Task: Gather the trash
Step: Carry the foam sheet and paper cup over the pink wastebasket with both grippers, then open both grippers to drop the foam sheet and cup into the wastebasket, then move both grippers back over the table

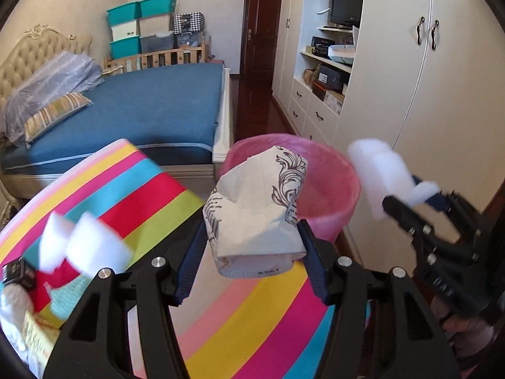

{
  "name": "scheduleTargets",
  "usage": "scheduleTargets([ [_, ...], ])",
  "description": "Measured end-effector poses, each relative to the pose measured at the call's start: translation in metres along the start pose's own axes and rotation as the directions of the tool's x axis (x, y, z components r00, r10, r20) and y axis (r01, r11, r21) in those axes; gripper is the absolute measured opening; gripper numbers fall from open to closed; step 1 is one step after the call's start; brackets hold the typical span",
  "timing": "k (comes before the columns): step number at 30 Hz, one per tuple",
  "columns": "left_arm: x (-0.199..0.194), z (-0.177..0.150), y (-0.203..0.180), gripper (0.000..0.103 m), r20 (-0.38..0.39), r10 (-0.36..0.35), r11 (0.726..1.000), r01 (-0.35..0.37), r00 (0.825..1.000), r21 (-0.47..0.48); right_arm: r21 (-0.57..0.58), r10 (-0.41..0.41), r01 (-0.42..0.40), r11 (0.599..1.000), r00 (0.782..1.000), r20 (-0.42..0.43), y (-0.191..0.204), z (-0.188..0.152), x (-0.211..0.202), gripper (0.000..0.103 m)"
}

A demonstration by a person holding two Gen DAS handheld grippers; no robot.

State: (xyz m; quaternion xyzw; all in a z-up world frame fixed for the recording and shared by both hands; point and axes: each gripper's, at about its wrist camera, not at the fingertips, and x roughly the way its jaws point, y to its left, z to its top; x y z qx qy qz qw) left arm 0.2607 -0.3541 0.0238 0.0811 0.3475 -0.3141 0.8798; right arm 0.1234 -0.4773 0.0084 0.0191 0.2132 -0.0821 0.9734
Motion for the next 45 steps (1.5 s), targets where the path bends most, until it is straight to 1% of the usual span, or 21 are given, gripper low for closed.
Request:
scheduleTargets([
  [7, 0.040, 0.037, -0.012, 0.057, -0.022, -0.020, 1.000, 0.020, 1.000, -0.022, 0.014, -0.019, 0.019, 1.000, 1.000, -0.001, -0.024, 0.008, 0.034, 0.053],
  [12, 0.070, 0.057, -0.020, 0.057, -0.041, -0.019, 1.000, 0.018, 0.999, -0.024, 0.016, -0.024, 0.025, 1.000, 0.999, -0.029, -0.035, 0.007, 0.058, 0.053],
  [17, 0.089, 0.071, -0.017, 0.056, -0.050, -0.025, 0.998, 0.022, 0.998, -0.056, 0.025, -0.018, 0.018, 1.000, 0.999, -0.035, -0.041, 0.009, 0.075, 0.053],
  [21, 0.107, 0.074, -0.013, 0.056, -0.071, -0.028, 0.995, 0.021, 0.997, -0.093, 0.031, -0.016, 0.017, 0.999, 0.998, -0.058, -0.043, 0.009, 0.089, 0.053],
  [23, 0.113, 0.074, -0.010, 0.056, -0.076, -0.024, 0.994, 0.016, 0.997, -0.112, 0.049, -0.013, 0.017, 0.999, 0.997, -0.070, -0.046, 0.007, 0.096, 0.055],
  [24, 0.115, 0.072, -0.008, 0.057, -0.078, -0.023, 0.993, 0.014, 0.997, -0.120, 0.055, -0.011, 0.015, 0.998, 0.997, -0.076, -0.047, 0.006, 0.099, 0.057],
  [25, 0.117, 0.069, -0.005, 0.057, -0.083, -0.013, 0.993, 0.003, 0.996, -0.118, 0.060, -0.011, 0.016, 0.998, 0.996, -0.086, -0.049, 0.005, 0.103, 0.067],
  [26, 0.118, 0.068, -0.004, 0.057, -0.086, -0.006, 0.993, -0.004, 0.996, -0.114, 0.061, -0.009, 0.014, 0.998, 0.996, -0.087, -0.048, 0.004, 0.104, 0.071],
  [27, 0.117, 0.064, 0.000, 0.063, -0.088, 0.003, 0.994, -0.013, 0.996, -0.112, 0.058, -0.003, 0.008, 0.998, 0.997, -0.080, -0.048, 0.003, 0.104, 0.073],
  [28, 0.114, 0.060, 0.004, 0.068, -0.089, 0.015, 0.993, -0.025, 0.996, -0.113, 0.053, 0.004, 0.000, 0.999, 0.997, -0.078, -0.049, 0.004, 0.105, 0.078],
  [29, 0.111, 0.057, 0.008, 0.078, -0.085, 0.039, 0.992, -0.049, 0.996, -0.112, 0.054, 0.009, -0.005, 0.999, 0.997, -0.080, -0.049, 0.003, 0.104, 0.081],
  [30, 0.107, 0.054, 0.011, 0.085, -0.078, 0.051, 0.992, -0.060, 0.996, -0.113, 0.057, 0.010, -0.005, 0.998, 0.997, -0.078, -0.049, 0.002, 0.103, 0.084],
  [32, 0.096, 0.048, 0.018, 0.087, -0.055, 0.074, 0.990, -0.080, 0.996, -0.116, 0.064, 0.007, -0.004, 0.998, 0.998, -0.060, -0.048, 0.001, 0.095, 0.084],
  [35, 0.074, 0.032, 0.030, 0.096, -0.027, 0.108, 0.988, -0.110, 0.994, -0.112, 0.058, 0.005, -0.003, 0.998, 0.999, -0.037, -0.042, 0.002, 0.081, 0.084],
  [37, 0.054, 0.018, 0.039, 0.098, 0.005, 0.143, 0.984, -0.142, 0.990, -0.112, 0.040, 0.009, -0.008, 0.999, 1.000, -0.025, -0.033, 0.003, 0.070, 0.084],
  [42, 0.002, -0.015, 0.066, 0.098, 0.060, 0.152, 0.981, -0.143, 0.987, -0.130, -0.011, 0.042, -0.042, 0.999, 0.999, -0.016, 0.000, 0.001, 0.050, 0.084],
  [45, -0.034, -0.035, 0.083, 0.098, 0.085, 0.177, 0.976, -0.164, 0.980, -0.146, -0.041, 0.092, -0.093, 0.995, 0.996, -0.017, 0.032, 0.000, 0.038, 0.084],
])
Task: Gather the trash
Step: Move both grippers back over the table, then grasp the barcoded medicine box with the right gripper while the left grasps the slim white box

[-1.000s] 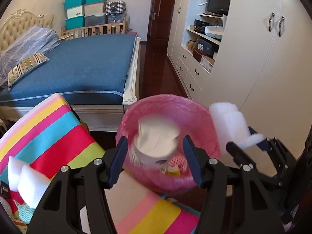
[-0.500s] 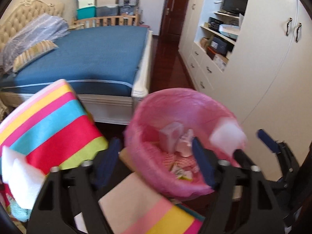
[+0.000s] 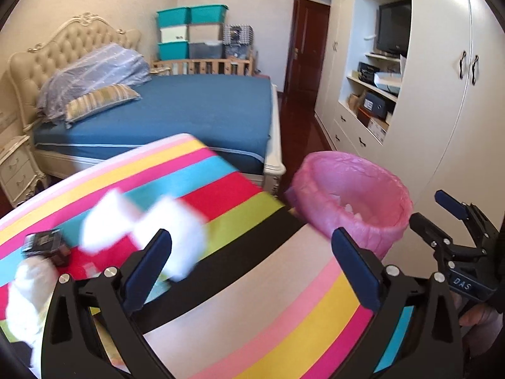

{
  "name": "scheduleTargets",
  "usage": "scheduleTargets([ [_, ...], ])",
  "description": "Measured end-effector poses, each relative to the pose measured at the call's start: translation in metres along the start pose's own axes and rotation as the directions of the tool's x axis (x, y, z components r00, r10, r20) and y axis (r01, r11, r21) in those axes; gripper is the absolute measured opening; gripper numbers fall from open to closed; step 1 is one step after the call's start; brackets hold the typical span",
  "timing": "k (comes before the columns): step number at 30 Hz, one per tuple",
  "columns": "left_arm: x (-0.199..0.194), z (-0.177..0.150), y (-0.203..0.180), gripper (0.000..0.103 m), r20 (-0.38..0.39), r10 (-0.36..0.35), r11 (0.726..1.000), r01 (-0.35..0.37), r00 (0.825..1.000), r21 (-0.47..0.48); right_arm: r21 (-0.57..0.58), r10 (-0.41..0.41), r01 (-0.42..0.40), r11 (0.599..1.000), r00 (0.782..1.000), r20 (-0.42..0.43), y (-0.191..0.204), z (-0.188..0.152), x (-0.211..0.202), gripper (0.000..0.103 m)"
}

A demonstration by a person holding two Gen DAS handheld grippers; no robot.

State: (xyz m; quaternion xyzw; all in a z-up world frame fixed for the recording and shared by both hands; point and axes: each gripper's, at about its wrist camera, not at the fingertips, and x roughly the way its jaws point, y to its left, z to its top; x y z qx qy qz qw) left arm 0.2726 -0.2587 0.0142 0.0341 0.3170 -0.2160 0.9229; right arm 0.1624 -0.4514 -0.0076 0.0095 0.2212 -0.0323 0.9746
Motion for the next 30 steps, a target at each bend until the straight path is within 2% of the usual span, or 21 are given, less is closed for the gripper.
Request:
scheduleTargets([
  [4, -0.048, -0.018, 0.041, 0.098, 0.033, 0.058, 0.998, -0.058, 0.998, -0.003, -0.048, 0.081, -0.081, 0.996, 0.997, -0.006, 0.052, 0.001, -0.007, 0.084],
  [8, -0.087, -0.039, 0.085, 0.098, 0.024, 0.144, 0.990, -0.144, 0.989, 0.012, -0.064, 0.194, -0.196, 0.979, 0.981, -0.028, 0.105, 0.000, -0.009, 0.084],
  [10, -0.107, -0.053, 0.110, 0.098, 0.023, 0.215, 0.976, -0.216, 0.976, 0.024, -0.078, 0.238, -0.241, 0.967, 0.970, -0.044, 0.130, -0.001, -0.008, 0.084],
  [12, -0.124, -0.068, 0.133, 0.098, 0.025, 0.270, 0.962, -0.270, 0.963, 0.023, -0.082, 0.300, -0.305, 0.949, 0.952, -0.063, 0.157, -0.002, -0.008, 0.084],
  [15, -0.149, -0.093, 0.168, 0.098, 0.011, 0.339, 0.941, -0.339, 0.941, -0.002, -0.103, 0.352, -0.360, 0.927, 0.932, -0.091, 0.189, -0.006, -0.008, 0.084],
  [20, -0.166, -0.134, 0.190, 0.098, -0.043, 0.367, 0.930, -0.367, 0.929, 0.002, -0.158, 0.429, -0.454, 0.877, 0.887, -0.169, 0.244, -0.017, -0.010, 0.084],
  [23, -0.166, -0.152, 0.198, 0.098, -0.076, 0.358, 0.933, -0.359, 0.931, -0.001, -0.182, 0.458, -0.493, 0.851, 0.865, -0.204, 0.269, -0.023, -0.010, 0.084],
  [30, -0.155, -0.164, 0.211, 0.098, -0.133, 0.328, 0.939, -0.338, 0.935, -0.063, -0.265, 0.434, -0.508, 0.820, 0.853, -0.290, 0.320, -0.027, 0.010, 0.084],
])
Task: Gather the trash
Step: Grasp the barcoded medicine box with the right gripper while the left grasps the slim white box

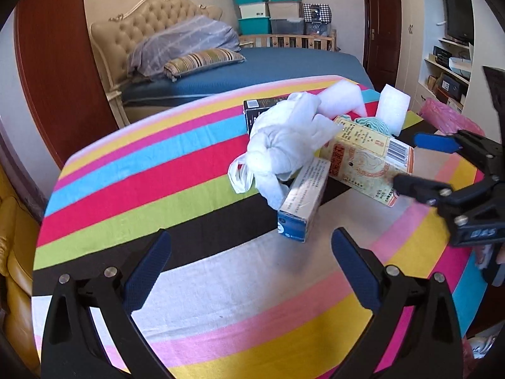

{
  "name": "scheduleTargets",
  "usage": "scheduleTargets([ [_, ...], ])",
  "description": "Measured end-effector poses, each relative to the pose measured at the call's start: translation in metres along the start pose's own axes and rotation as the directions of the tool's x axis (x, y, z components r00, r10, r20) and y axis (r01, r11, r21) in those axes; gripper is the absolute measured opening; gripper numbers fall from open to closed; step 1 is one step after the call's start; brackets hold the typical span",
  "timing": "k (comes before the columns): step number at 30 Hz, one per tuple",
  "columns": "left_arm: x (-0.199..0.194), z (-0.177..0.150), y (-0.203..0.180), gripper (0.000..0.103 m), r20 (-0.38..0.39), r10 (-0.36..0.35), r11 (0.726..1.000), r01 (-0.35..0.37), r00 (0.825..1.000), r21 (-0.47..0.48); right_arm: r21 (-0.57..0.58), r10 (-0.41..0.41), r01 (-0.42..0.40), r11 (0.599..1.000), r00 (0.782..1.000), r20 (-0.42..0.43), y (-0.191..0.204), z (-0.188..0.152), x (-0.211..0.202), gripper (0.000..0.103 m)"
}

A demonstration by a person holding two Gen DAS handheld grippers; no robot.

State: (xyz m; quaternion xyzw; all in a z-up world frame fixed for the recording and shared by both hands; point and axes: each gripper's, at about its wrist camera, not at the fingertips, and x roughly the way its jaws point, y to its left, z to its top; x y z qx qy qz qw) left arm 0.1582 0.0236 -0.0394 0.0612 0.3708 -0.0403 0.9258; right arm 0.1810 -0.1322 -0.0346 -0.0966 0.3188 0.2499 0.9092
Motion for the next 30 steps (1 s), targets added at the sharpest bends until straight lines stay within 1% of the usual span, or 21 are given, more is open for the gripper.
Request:
scheduleTargets([
  [3, 0.007, -0.001, 0.003, 0.098, -0.024, -0.010, 1.000, 0.010, 1.000, -0.017, -0.005, -0.017, 0.017, 1.000, 0.999, -0.038, 0.001, 0.006, 0.016, 0.084],
  [6, 0.014, -0.003, 0.004, 0.098, -0.051, -0.032, 0.999, 0.030, 0.998, -0.036, 0.015, 0.007, -0.005, 1.000, 0.996, -0.084, -0.002, 0.009, 0.029, 0.084],
  [9, 0.018, -0.002, 0.003, 0.098, -0.059, -0.036, 0.998, 0.033, 0.998, -0.046, 0.029, 0.026, -0.024, 0.999, 0.997, -0.079, -0.005, 0.009, 0.028, 0.084],
  [13, 0.022, 0.003, -0.002, 0.098, -0.058, -0.041, 0.998, 0.038, 0.998, -0.051, 0.045, 0.027, -0.024, 0.999, 0.997, -0.073, -0.008, 0.008, 0.025, 0.084],
  [16, 0.025, 0.009, -0.009, 0.098, -0.039, -0.013, 0.999, 0.011, 0.999, -0.046, 0.038, 0.015, -0.012, 0.999, 0.996, -0.085, -0.008, 0.008, 0.028, 0.084],
  [19, 0.029, 0.007, -0.015, 0.098, -0.018, 0.045, 0.999, -0.045, 0.999, -0.024, 0.026, -0.007, 0.010, 1.000, 0.995, -0.098, -0.006, 0.008, 0.031, 0.084],
  [20, 0.031, 0.007, -0.016, 0.098, -0.029, 0.047, 0.999, -0.048, 0.998, -0.026, 0.026, -0.010, 0.012, 1.000, 0.995, -0.096, -0.006, 0.008, 0.031, 0.084],
  [23, 0.027, 0.006, -0.009, 0.098, -0.008, 0.052, 0.997, -0.053, 0.999, -0.058, 0.039, -0.008, 0.011, 0.999, 0.996, -0.088, -0.009, 0.008, 0.030, 0.082],
  [24, 0.026, 0.006, -0.007, 0.097, -0.003, 0.057, 0.996, -0.057, 0.998, -0.069, 0.048, -0.003, 0.008, 0.999, 0.996, -0.088, -0.011, 0.008, 0.030, 0.080],
  [26, 0.028, 0.005, -0.004, 0.097, -0.010, 0.059, 0.995, -0.060, 0.998, -0.079, 0.060, 0.000, 0.006, 0.998, 0.995, -0.097, -0.014, 0.007, 0.032, 0.078],
  [27, 0.031, 0.005, -0.004, 0.092, -0.020, 0.064, 0.995, -0.065, 0.998, -0.078, 0.063, 0.002, 0.004, 0.998, 0.995, -0.103, -0.014, 0.007, 0.033, 0.078],
  [30, 0.041, 0.007, -0.008, 0.084, -0.064, 0.074, 0.996, -0.078, 0.995, -0.054, 0.063, 0.001, 0.007, 0.998, 0.992, -0.127, -0.015, 0.006, 0.038, 0.074],
])
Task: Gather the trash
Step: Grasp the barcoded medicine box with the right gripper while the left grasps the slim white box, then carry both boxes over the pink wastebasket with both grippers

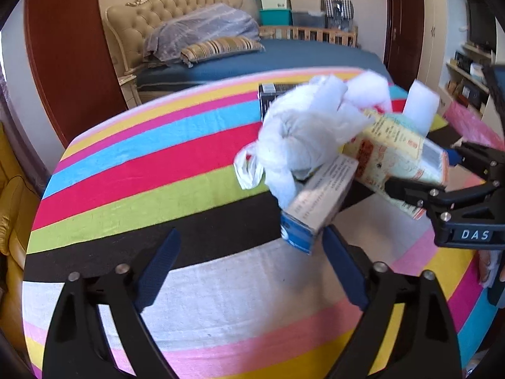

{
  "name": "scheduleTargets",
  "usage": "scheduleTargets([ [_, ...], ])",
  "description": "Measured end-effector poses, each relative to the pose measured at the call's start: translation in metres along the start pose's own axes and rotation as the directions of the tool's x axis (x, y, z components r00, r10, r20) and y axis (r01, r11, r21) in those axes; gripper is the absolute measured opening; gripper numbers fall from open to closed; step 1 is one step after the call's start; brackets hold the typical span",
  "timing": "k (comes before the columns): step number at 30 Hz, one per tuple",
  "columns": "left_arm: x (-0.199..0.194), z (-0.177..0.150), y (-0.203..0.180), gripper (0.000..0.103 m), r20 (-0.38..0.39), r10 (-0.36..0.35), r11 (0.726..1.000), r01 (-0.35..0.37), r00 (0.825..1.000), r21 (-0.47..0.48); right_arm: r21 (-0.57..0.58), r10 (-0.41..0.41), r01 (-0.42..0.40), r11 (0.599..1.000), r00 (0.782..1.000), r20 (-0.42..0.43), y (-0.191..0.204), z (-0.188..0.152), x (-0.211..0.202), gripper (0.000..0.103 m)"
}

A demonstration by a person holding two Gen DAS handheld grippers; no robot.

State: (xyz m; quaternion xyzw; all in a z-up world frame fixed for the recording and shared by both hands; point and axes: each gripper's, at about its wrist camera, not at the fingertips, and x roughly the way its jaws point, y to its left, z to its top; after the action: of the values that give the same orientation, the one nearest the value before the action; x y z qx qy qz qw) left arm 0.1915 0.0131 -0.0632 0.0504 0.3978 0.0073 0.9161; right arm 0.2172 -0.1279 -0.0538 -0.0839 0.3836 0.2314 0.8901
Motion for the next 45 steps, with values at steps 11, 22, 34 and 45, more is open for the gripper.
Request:
scheduleTargets([
  [11, 0.008, -0.002, 0.001, 0.079, -0.020, -0.026, 1.000, 0.025, 0.999, -0.010, -0.038, -0.016, 0.021, 0.999, 0.992, 0.123, 0.008, -0.004, -0.024, 0.048],
  [22, 0.001, -0.007, -0.021, 0.066, 0.016, -0.098, 0.989, 0.096, 0.995, 0.113, 0.167, -0.117, 0.073, 0.983, 0.957, 0.267, -0.022, -0.026, -0.062, 0.048],
  [34, -0.003, -0.014, -0.037, 0.028, 0.031, -0.160, 0.964, 0.149, 0.987, 0.223, 0.114, -0.141, 0.114, 0.987, 0.955, 0.261, -0.009, -0.026, -0.059, 0.048],
  [45, 0.008, 0.000, -0.065, 0.038, 0.016, -0.202, 0.940, 0.189, 0.979, 0.284, 0.134, -0.131, 0.099, 0.986, 0.957, 0.259, -0.014, -0.027, -0.060, 0.048],
])
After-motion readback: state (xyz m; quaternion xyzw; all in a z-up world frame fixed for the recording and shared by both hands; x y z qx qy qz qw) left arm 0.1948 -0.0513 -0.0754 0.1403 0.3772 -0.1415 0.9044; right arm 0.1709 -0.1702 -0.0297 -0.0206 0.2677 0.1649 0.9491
